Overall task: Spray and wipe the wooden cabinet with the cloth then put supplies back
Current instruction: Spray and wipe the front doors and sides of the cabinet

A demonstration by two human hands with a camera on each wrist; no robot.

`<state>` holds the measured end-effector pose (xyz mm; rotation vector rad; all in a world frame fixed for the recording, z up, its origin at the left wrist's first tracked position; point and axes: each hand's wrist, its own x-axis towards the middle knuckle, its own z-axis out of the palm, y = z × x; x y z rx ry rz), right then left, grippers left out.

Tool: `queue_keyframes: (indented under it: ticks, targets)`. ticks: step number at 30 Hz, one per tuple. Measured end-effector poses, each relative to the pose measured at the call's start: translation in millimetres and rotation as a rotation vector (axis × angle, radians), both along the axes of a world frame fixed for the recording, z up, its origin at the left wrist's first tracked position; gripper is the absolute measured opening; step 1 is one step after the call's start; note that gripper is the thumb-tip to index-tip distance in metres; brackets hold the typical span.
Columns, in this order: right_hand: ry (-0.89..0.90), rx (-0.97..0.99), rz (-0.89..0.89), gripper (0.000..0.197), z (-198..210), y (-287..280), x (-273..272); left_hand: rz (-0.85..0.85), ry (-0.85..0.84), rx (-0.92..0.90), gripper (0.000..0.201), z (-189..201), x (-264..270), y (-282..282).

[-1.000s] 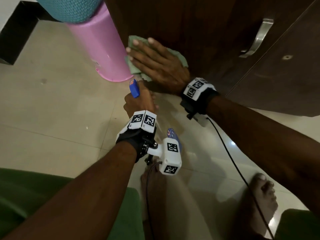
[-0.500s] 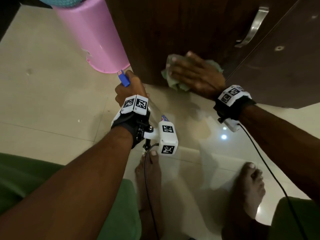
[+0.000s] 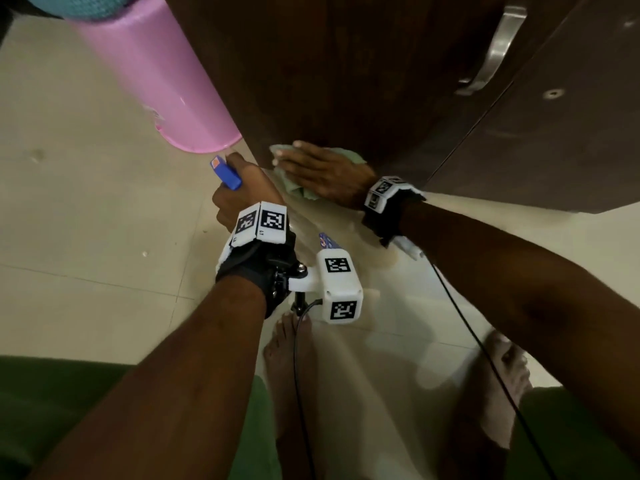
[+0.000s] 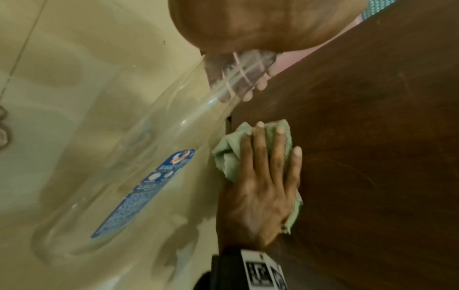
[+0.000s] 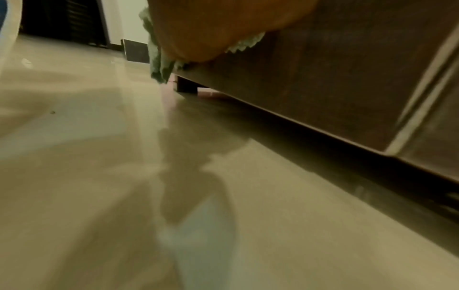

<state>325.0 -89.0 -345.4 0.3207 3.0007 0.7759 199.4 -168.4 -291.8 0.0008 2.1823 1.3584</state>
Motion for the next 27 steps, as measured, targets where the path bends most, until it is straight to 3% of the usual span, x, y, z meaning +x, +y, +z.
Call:
queue_keyframes:
  ticks: [2, 4, 6, 8, 12, 16, 22, 25, 27]
  targets:
    - [-0.078, -0.040, -0.067, 0.047, 9, -2, -32, 0.018, 0.007, -0.009, 0.063, 8, -1, 0]
    - [-0.142, -0.226, -0.157, 0.047, 31, -8, -48, 0.023, 0.007, -0.011, 0.052, 15, 1, -1]
    - [-0.217, -0.247, -0.139, 0.046, 35, -13, -56, 0.000, 0.006, -0.014, 0.048, 19, 4, -1]
    - [-0.321, -0.178, -0.066, 0.042, 22, -10, -41, -0.038, 0.021, -0.010, 0.055, 21, 9, -1]
    - [-0.322, -0.138, -0.031, 0.037, 8, -4, 38, -0.149, 0.040, 0.051, 0.053, 27, 22, -6]
    - [0.074, -0.019, -0.071, 0.040, 23, -14, 126, -0.187, 0.000, 0.086, 0.048, 29, 30, -13]
    - [0.357, 0.175, -0.213, 0.046, 78, -21, 153, -0.237, 0.052, 0.104, 0.052, 36, 60, -15]
    - [0.433, 0.211, -0.328, 0.049, 57, -29, 156, -0.314, 0.069, 0.106, 0.066, 41, 89, -8]
    - [0.381, 0.150, -0.344, 0.047, 33, -31, 155, -0.417, 0.072, 0.079, 0.074, 38, 105, -2]
